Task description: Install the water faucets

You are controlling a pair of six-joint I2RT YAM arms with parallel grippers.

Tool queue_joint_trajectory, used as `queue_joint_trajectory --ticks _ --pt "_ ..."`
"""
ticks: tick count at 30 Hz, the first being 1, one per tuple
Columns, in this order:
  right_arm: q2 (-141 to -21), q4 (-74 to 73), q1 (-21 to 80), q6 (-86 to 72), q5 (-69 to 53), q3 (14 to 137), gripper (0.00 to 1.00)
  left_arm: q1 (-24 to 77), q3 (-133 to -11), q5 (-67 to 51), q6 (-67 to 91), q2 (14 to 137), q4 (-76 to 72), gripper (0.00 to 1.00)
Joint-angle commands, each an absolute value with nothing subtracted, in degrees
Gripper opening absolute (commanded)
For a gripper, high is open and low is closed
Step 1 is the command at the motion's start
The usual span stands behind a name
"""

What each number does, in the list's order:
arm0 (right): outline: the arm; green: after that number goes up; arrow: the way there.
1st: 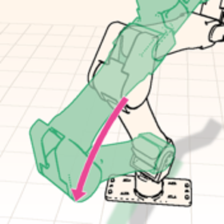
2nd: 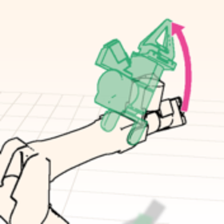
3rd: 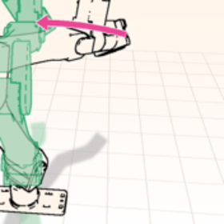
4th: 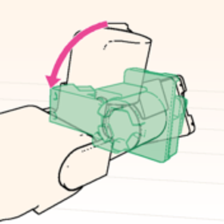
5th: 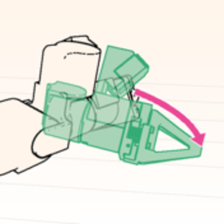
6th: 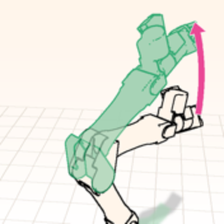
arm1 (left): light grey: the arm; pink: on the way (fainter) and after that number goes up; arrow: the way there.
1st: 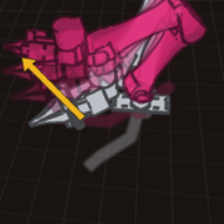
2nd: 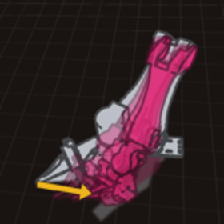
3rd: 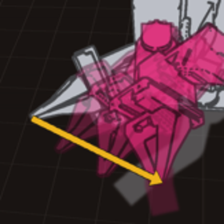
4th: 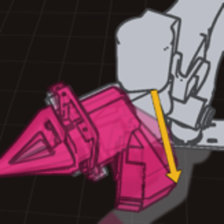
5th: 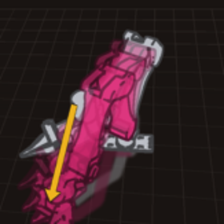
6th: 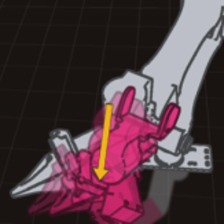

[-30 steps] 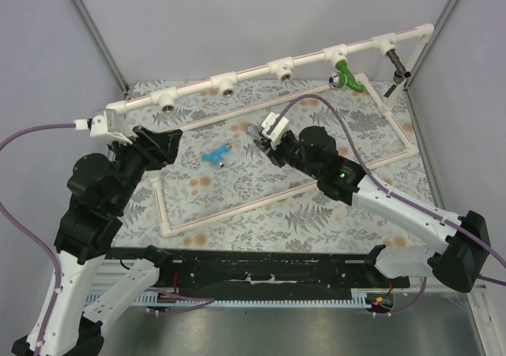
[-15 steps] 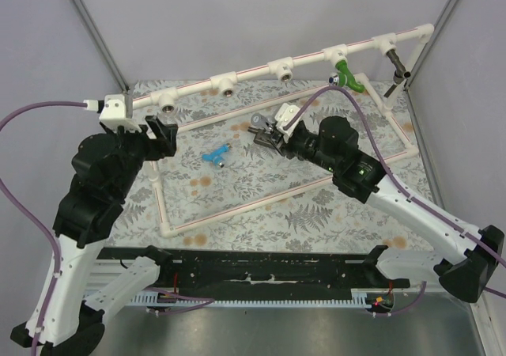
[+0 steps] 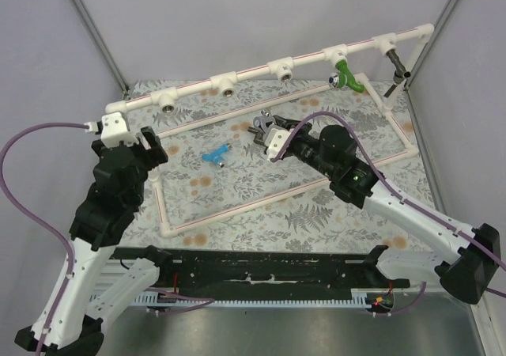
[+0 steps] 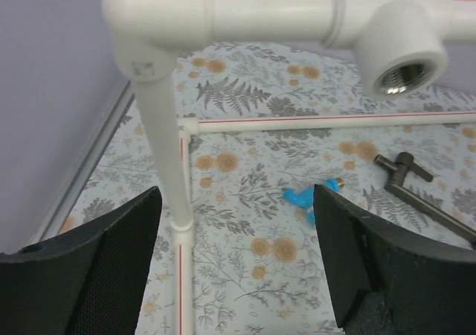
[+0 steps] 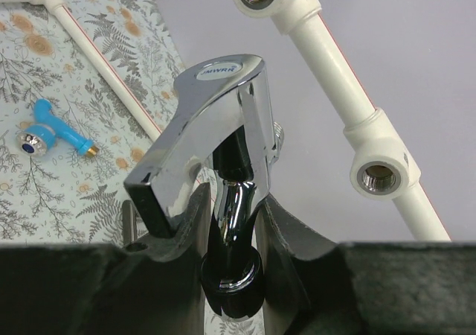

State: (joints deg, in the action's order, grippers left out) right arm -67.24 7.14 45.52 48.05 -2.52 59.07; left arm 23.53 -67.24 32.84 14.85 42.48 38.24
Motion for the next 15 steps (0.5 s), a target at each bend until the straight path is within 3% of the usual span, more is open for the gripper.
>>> queue_joint_trajectory --ticks 1,8,15 --pt "-65.74 15.99 45.53 51.06 -2.55 57.4 0.0 23.29 -55.67 45.07 9.15 35.62 25.25 0.86" --pt "-65.39 18.02 45.53 52.64 -2.73 55.2 0.0 21.8 -35.97 51.59 0.09 31.46 -6.82 0.91" --pt "-63.63 17.75 45.61 51.86 -2.73 53.97 0.0 13.55 -30.86 41.24 3.07 39.37 -22.57 0.92"
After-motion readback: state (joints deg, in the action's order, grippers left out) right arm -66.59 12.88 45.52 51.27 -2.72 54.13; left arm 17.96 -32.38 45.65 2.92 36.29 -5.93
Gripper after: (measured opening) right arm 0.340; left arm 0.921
